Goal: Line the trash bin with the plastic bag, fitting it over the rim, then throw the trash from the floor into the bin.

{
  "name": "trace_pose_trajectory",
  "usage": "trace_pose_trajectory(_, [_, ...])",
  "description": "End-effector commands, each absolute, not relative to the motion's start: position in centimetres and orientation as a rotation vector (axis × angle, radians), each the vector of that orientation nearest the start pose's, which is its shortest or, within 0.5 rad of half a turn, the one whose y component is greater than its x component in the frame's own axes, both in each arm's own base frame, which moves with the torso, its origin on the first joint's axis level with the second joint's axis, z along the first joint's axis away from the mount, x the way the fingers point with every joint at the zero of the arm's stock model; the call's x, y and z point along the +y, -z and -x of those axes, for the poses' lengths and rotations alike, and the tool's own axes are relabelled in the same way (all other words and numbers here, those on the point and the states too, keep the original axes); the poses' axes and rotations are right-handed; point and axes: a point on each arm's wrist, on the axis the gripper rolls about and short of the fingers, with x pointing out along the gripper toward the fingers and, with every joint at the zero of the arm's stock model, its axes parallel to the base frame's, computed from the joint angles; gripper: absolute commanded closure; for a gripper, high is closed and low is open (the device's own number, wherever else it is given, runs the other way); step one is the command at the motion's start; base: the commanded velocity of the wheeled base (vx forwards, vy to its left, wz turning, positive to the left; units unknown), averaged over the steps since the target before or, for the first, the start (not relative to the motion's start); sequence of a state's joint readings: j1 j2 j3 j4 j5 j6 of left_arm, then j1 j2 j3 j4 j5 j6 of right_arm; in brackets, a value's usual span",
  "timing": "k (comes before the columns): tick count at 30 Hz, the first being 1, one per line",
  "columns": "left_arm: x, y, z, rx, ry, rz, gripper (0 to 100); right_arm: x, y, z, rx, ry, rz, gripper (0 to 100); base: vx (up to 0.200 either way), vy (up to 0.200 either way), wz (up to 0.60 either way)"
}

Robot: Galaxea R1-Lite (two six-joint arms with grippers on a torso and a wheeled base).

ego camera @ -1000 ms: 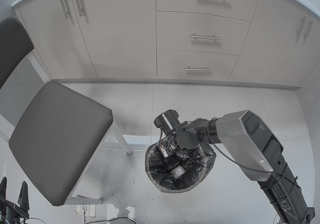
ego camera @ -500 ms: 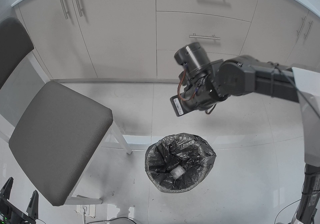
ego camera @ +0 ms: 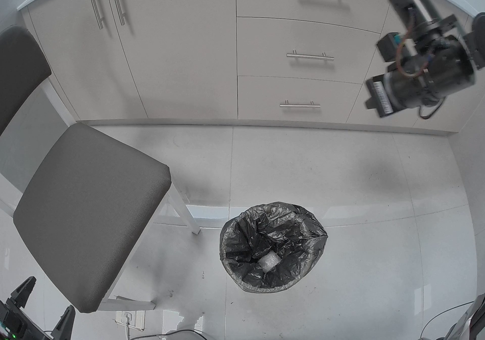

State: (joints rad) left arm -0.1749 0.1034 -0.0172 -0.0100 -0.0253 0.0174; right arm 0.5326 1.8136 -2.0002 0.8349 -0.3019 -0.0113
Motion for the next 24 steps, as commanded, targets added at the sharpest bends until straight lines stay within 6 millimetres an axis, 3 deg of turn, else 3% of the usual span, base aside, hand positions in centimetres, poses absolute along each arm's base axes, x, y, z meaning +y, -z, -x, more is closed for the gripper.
trace_pose_trajectory(1, [0.2, -7.8, 1.5, 0.096, 0.185, -0.032, 0, 6.2, -39.7, -15.5, 0.537, -0.142, 0.279, 100, 0.000, 0.000, 0.00])
trace_pose_trajectory(2, [0.2, -7.8, 1.5, 0.096, 0.185, -0.032, 0, 5.9, -39.7, -14.9, 0.546, -0.141, 0.282, 100, 0.000, 0.000, 0.00])
trace_pose_trajectory(3, [0.2, -7.8, 1.5, 0.097, 0.187, -0.031, 0, 4.2, -39.6, -11.5, 0.603, -0.130, 0.311, 100, 0.000, 0.000, 0.00])
trace_pose_trajectory(4, [0.2, -7.8, 1.5, 0.099, 0.188, -0.028, 0, 3.4, -39.5, -10.1, 0.634, -0.118, 0.327, 100, 0.000, 0.000, 0.00])
trace_pose_trajectory(5, [0.2, -7.8, 1.5, 0.099, 0.188, -0.028, 0, 3.4, -39.5, -10.1, 0.634, -0.118, 0.327, 100, 0.000, 0.000, 0.00])
trace_pose_trajectory(6, [0.2, -7.8, 1.5, 0.100, 0.186, -0.019, 0, 2.0, -39.1, -7.5, 0.703, -0.090, 0.353, 100, 0.000, 0.000, 0.00])
trace_pose_trajectory(10, [0.1, -7.8, 1.5, 0.098, 0.091, -0.006, 0, 0.0, -38.7, -2.5, 0.724, -0.030, 0.325, 100, 0.000, 0.000, 0.00])
trace_pose_trajectory(12, [0.0, -7.7, 1.8, 0.064, 0.036, -0.014, 0, -0.8, -39.0, 0.6, 0.616, 0.001, 0.282, 100, 0.000, 0.000, 0.00])
trace_pose_trajectory(13, [0.0, -7.7, 1.8, 0.061, 0.030, -0.014, 0, -0.8, -39.0, 0.8, 0.612, 0.002, 0.280, 100, 0.000, 0.000, 0.00])
trace_pose_trajectory(15, [-0.1, -7.7, 1.9, 0.048, -0.030, -0.011, 0, -1.3, -38.8, 3.5, 0.554, 0.001, 0.256, 100, 0.000, 0.000, 0.00])
trace_pose_trajectory(19, [-0.1, -7.7, 1.9, 0.049, -0.017, -0.010, 0, -1.9, -37.0, 12.8, 0.293, -0.040, 0.148, 100, 0.000, 0.000, 0.00])
trace_pose_trajectory(23, [0.0, -7.6, 2.2, 0.011, 0.002, -0.006, 0, -1.6, -33.2, 22.7, -0.115, -0.096, 0.115, 100, 0.000, 0.000, 0.00])
trace_pose_trajectory(24, [0.0, -7.6, 2.3, 0.000, 0.005, -0.006, 0, -1.5, -32.6, 23.3, -0.149, -0.096, 0.116, 100, 0.000, 0.000, 0.00])
